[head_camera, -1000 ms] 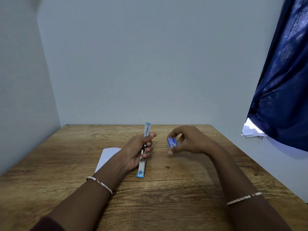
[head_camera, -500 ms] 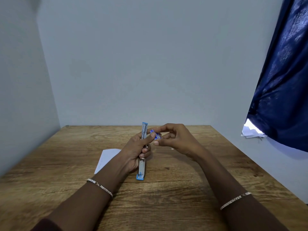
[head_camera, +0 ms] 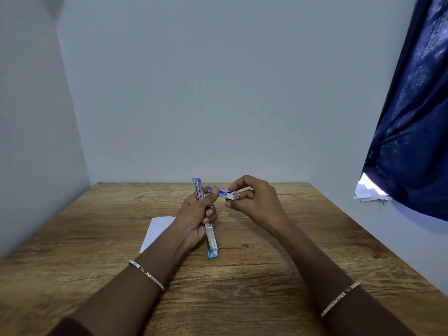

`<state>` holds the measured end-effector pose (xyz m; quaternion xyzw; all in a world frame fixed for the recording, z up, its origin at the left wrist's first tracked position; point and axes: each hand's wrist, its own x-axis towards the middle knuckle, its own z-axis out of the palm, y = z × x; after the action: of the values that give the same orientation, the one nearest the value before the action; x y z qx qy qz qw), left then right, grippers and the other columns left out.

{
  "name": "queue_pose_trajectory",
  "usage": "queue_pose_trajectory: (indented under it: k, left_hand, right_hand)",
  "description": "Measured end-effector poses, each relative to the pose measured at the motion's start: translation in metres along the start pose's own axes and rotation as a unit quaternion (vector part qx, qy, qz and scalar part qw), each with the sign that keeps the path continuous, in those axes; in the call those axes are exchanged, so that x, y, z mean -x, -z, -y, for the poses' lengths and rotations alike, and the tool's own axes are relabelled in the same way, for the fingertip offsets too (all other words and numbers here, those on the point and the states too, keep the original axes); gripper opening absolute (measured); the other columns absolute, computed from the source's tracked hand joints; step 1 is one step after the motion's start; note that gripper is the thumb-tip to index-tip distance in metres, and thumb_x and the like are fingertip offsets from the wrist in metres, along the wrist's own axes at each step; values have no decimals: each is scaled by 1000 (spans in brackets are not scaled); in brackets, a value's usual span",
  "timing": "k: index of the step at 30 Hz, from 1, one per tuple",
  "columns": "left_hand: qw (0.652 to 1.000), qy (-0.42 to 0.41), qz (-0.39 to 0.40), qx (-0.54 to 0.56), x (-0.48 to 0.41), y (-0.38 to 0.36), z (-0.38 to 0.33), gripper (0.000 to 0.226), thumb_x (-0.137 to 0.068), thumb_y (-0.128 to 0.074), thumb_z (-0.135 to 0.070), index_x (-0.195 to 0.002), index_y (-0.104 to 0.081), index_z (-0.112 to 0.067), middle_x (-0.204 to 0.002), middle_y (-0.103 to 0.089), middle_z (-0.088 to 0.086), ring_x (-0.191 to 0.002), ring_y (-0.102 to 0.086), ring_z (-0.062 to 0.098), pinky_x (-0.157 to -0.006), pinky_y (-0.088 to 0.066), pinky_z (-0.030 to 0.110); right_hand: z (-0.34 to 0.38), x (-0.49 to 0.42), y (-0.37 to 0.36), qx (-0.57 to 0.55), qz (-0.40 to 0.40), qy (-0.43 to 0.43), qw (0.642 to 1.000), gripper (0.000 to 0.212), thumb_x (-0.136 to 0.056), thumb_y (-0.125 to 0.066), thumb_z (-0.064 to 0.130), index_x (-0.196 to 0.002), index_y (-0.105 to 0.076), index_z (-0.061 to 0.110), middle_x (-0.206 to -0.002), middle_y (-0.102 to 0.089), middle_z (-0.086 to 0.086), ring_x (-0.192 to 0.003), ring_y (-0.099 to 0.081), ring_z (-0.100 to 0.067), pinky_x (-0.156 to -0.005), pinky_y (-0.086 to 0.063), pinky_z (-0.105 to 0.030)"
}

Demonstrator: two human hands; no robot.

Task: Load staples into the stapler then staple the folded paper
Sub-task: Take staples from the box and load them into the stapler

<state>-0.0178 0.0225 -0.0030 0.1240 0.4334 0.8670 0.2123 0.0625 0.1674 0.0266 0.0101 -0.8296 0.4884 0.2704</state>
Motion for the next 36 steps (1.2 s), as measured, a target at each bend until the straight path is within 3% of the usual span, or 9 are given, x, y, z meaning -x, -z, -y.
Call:
queue_pose_trajectory:
  k: [6, 10, 13, 17, 20, 24, 29, 32, 36]
  left_hand:
    - [1000, 8, -3, 2, 0, 1, -3, 16, -92, -68, -11, -87, -52, -11, -44, -38, -2, -29, -30, 6, -30, -25, 18]
    - [1000, 2, 0, 8, 0, 2, -3, 16, -94, -65, -10, -89, -50, -12, -46, -42, -2, -30, -31, 6, -29, -25, 18]
    - [1000, -15, 6, -11, -1, 3, -5, 12, -93, -65, -9, -98, -54, -9, -50, -49, -3, -32, -33, 6, -30, -26, 18]
    - [997, -44, 16, -66, 0, 2, -3, 17, -91, -69, -10, -105, -60, -6, -65, -62, 3, -34, -35, 7, -31, -25, 17]
    - [994, -55, 20, -94, 0, 1, -1, 20, -91, -70, -11, -107, -61, -5, -79, -74, 4, -35, -36, 8, -32, -27, 17]
    - [993, -60, 25, -99, 0, -1, 1, 20, -92, -68, -11, -107, -56, -6, -114, -77, 6, -35, -38, 8, -32, -28, 17]
    - [993, -54, 19, -106, 2, -1, 3, 20, -92, -67, -9, -110, -58, -4, -95, -75, 13, -33, -37, 8, -31, -28, 16]
    - [992, -48, 14, -117, 1, 1, 2, 34, -93, -67, -9, -121, -52, 1, -111, -70, 25, -34, -38, 9, -31, -27, 17]
    - [992, -46, 26, -117, 0, 3, 1, 38, -92, -68, -10, -123, -50, 3, -110, -61, 25, -34, -38, 9, -33, -26, 17]
  right_hand:
    - [1, 0, 0, 31, -16, 21, 999, 26, -71, -87, 2, -85, -70, 14, -87, -76, 2, -72, -75, -3, -58, -49, -9]
    - [3, 1, 6, 33, 18, 13, 999, 24, -73, -86, 6, -90, -72, 15, -92, -77, 4, -75, -75, -1, -60, -50, -10]
    - [6, 2, 12, 5, 25, 2, 1000, 15, -80, -81, 13, -94, -74, 12, -74, -77, 11, -65, -73, -1, -56, -49, -11]
    - [7, 1, 14, -9, -6, -24, 1000, 13, -84, -80, 18, -89, -74, 7, -80, -78, -7, -69, -78, -20, -69, -63, -29]
    - [6, 1, 14, 0, -2, -45, 999, 9, -82, -80, 10, -87, -74, 5, -80, -78, -12, -68, -77, -25, -70, -64, -33]
    - [6, -2, 16, -1, 0, -59, 998, 6, -81, -80, 4, -86, -76, 2, -76, -78, -13, -66, -77, -20, -65, -61, -26]
    - [6, -2, 18, 149, 32, -11, 988, 3, -84, -77, 13, -83, -79, 11, -67, -77, -4, -61, -75, -11, -62, -55, -16]
    - [9, -1, 19, 184, 52, 11, 981, 6, -86, -77, 18, -87, -81, 13, -67, -76, -1, -55, -67, -4, -63, -54, -21]
    - [12, 0, 23, 165, 66, 1, 984, 10, -85, -79, 20, -88, -83, 12, -69, -77, -4, -54, -62, -3, -64, -53, -26]
